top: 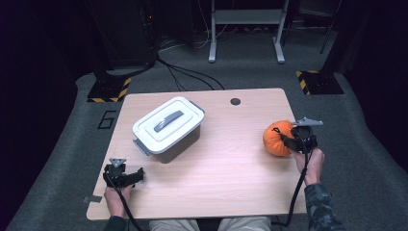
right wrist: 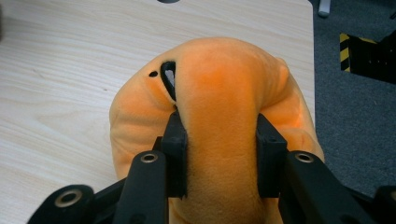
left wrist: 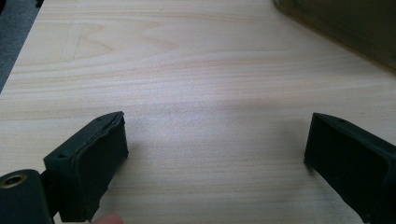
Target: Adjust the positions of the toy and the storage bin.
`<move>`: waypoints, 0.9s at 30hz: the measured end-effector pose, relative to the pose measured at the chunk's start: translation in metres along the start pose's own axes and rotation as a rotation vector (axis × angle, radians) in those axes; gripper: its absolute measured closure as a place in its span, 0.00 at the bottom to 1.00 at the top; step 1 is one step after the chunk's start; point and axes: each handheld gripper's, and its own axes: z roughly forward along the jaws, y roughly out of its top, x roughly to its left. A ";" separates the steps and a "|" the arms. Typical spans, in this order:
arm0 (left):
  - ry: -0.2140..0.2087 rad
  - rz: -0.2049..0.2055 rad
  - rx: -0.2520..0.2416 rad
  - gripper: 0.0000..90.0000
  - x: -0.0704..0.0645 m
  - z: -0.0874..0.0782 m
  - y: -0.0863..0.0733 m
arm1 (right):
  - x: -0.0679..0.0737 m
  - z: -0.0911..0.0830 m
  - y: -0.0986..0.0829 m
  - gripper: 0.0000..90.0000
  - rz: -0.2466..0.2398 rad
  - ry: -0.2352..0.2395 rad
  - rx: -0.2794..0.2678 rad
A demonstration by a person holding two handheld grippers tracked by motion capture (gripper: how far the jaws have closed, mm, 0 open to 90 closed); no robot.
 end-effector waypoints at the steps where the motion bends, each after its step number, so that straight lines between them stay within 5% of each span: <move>1: 0.000 0.000 0.000 0.06 0.000 0.000 0.000 | -0.001 0.002 0.000 0.71 0.001 0.001 0.002; 8: 0.000 0.000 0.000 0.06 0.000 0.000 0.000 | -0.003 0.021 -0.005 0.69 0.033 0.010 0.045; 18: 0.000 0.000 0.000 0.06 0.000 0.000 0.000 | -0.004 0.026 -0.013 0.66 0.047 -0.002 0.054; 27: 0.000 0.000 0.000 0.06 0.000 0.000 0.000 | -0.009 0.022 -0.009 0.41 0.065 0.005 0.020</move>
